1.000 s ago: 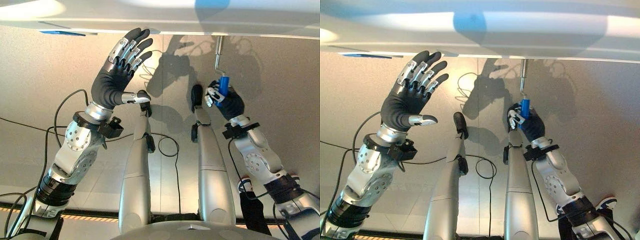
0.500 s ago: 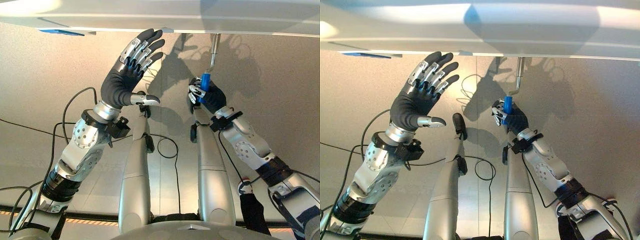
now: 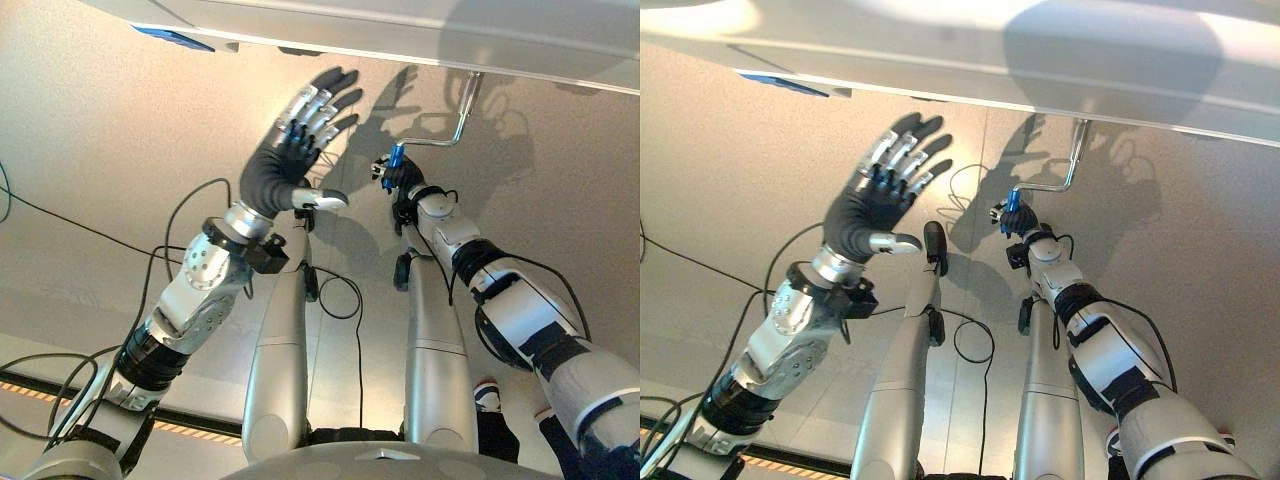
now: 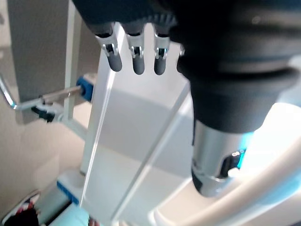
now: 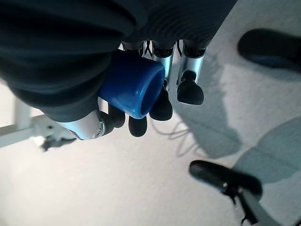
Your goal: Raise the hospital bed
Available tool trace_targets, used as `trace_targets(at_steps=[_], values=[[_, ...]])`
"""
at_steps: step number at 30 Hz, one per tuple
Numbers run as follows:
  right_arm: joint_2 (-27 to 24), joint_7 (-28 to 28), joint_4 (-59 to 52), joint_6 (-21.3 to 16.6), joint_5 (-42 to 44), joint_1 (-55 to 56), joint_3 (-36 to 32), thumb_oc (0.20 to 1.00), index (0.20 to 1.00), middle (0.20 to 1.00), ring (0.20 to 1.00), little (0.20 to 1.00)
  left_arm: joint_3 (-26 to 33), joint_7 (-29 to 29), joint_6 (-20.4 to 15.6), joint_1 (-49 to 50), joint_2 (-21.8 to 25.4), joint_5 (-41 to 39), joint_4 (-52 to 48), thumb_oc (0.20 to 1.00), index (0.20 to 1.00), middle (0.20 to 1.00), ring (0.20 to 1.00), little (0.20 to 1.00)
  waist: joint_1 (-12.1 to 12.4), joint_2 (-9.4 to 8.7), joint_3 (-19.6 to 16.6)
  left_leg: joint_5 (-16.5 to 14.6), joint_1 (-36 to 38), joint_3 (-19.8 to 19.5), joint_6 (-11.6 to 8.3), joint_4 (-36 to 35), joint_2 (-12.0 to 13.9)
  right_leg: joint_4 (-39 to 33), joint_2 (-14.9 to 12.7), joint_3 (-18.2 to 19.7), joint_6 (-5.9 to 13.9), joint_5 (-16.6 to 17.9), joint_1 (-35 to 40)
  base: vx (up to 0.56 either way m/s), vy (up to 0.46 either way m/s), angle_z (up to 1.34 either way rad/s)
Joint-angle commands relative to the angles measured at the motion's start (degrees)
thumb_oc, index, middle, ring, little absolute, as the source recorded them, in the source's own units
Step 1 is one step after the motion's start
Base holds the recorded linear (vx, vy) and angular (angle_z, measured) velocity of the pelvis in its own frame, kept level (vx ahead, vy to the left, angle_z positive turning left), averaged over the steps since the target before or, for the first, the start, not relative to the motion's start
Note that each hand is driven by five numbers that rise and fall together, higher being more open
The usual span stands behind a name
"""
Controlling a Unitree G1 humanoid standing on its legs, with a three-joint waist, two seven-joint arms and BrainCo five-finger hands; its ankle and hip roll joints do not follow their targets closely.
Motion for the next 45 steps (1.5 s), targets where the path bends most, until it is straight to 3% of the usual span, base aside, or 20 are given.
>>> trace_targets(at_steps=[1,4,9,20,27,30,34,35,36,38,39,45], values=[[0.33,0.24,2.63,-0.21,-3.34,-3.06,0.69,0.200,0.200,0.200,0.200,0.200,0.10,-0.22,-1.95,-0.83,1.18,0.03,-5.70,1.000,1.000,1.000,1.000,1.000,0.21,1.37,-0.92,-9.80,0.97,1.47,1.31,8.88,-1.56,-9.65,-0.02,-1.39,5.10,5.61,5.01,0.00,0.000,0.00],[-2.38,-0.67,7.49,0.87,-8.25,-4.00,0.75,0.200,0.200,0.200,0.200,0.200,-0.11,0.07,-1.96,-1.18,1.47,0.27,-5.59,1.000,1.000,1.000,1.000,1.000,0.24,1.74,-0.92,-9.87,0.86,1.38,1.40,8.86,-1.75,-9.72,-0.09,-1.42,5.15,5.51,5.03,0.00,0.000,0.00],[-8.12,-1.84,12.02,1.49,-8.12,-1.59,-3.42,0.200,0.200,0.200,0.200,0.200,-0.15,-0.65,-1.62,-1.24,1.58,0.39,-5.43,1.000,1.000,1.000,1.000,1.000,-0.04,2.13,-0.92,-9.97,1.26,1.58,1.52,8.45,-1.90,-9.78,-0.06,-1.15,5.32,5.39,5.11,0.00,0.001,0.01],[-22.17,-3.97,14.30,-0.33,2.39,9.04,-16.43,0.200,0.200,0.200,0.200,0.200,0.16,-2.42,-2.30,-1.26,3.87,-0.90,-5.25,1.000,1.000,1.000,1.000,1.000,-1.19,2.53,-0.92,-10.44,1.84,1.72,1.63,8.46,-2.11,-9.44,-0.11,-0.85,5.42,4.70,5.21,0.00,0.001,0.01],[-25.09,-4.95,15.54,-0.58,2.37,14.99,-19.89,0.200,0.200,0.200,0.200,0.200,0.24,-2.83,-2.36,-1.17,5.05,-1.39,-5.16,1.000,1.000,1.000,1.000,1.000,-1.59,2.91,-0.92,-10.55,2.24,1.94,1.70,8.54,-2.00,-8.88,-0.02,-0.62,5.32,4.44,5.17,0.00,-0.002,0.01],[-24.14,-6.72,11.45,-2.81,5.56,18.07,-22.50,0.200,0.200,0.200,0.200,0.200,1.22,-2.67,-2.49,-0.20,5.03,-1.28,-5.50,1.000,1.000,1.000,1.000,1.000,-2.28,2.48,-0.92,-10.60,2.33,1.97,1.64,8.64,-1.86,-8.89,0.21,-0.37,5.25,4.23,5.20,0.01,-0.011,0.04],[-19.95,-10.00,-8.60,-10.30,10.94,25.58,-27.21,0.200,0.200,0.200,0.200,0.200,4.16,-1.81,-2.79,1.94,4.33,-0.82,-5.74,1.000,1.000,1.000,1.000,1.000,-3.65,1.50,-0.92,-10.47,2.21,1.99,1.63,8.50,-1.80,-8.90,0.42,-0.18,5.31,4.14,5.08,0.00,0.001,-0.01],[-19.93,-10.05,-8.69,-10.27,10.90,25.66,-27.26,0.200,0.200,0.200,0.200,0.200,4.13,-1.81,-2.79,1.95,4.34,-0.82,-5.75,1.000,1.000,1.000,1.000,1.000,-3.63,1.48,-0.92,-10.47,2.24,1.99,1.63,8.49,-1.80,-8.90,0.42,-0.18,5.31,4.13,5.10,0.00,0.000,-0.05],[-16.05,-11.51,-31.74,-15.33,9.18,34.86,-30.56,0.200,0.200,0.200,0.200,0.200,7.40,-1.16,-3.20,4.47,3.76,-0.08,-6.33,1.000,1.000,1.000,1.000,1.000,-4.84,0.65,-0.92,-10.34,1.91,2.28,1.65,8.29,-1.73,-8.93,0.56,0.11,5.34,4.23,4.60,0.00,0.000,0.00],[-15.18,-11.28,-36.39,-17.28,9.65,36.66,-32.92,0.200,0.200,0.200,0.200,0.200,7.65,-1.40,-3.27,5.00,3.51,-0.32,-6.24,1.000,1.000,1.000,1.000,1.000,-5.18,0.45,-0.92,-10.39,1.80,2.21,1.72,8.34,-1.78,-8.90,0.55,0.15,5.33,4.16,4.52,0.00,0.000,-0.08],[-12.94,-8.43,-47.10,-20.77,12.67,39.27,-35.33,0.200,0.200,0.200,0.200,0.200,9.14,-1.64,-3.73,5.83,3.35,-0.57,-6.16,1.000,1.000,1.000,1.000,1.000,-5.95,0.02,-0.92,-10.49,1.36,2.25,1.77,8.54,-1.73,-8.67,0.51,0.15,5.38,4.16,4.03,0.00,0.010,-0.12],[-11.20,-0.04,-69.28,-22.45,16.91,45.73,-34.78,0.200,0.200,0.200,0.200,0.200,13.30,-1.85,-3.41,9.68,4.54,-0.48,-8.19,1.000,1.000,1.000,1.000,1.000,-7.10,-1.62,-0.92,-10.48,0.70,2.52,1.91,8.64,-1.64,-8.59,0.72,0.51,5.55,4.65,3.42,-0.01,0.000,-0.11]])
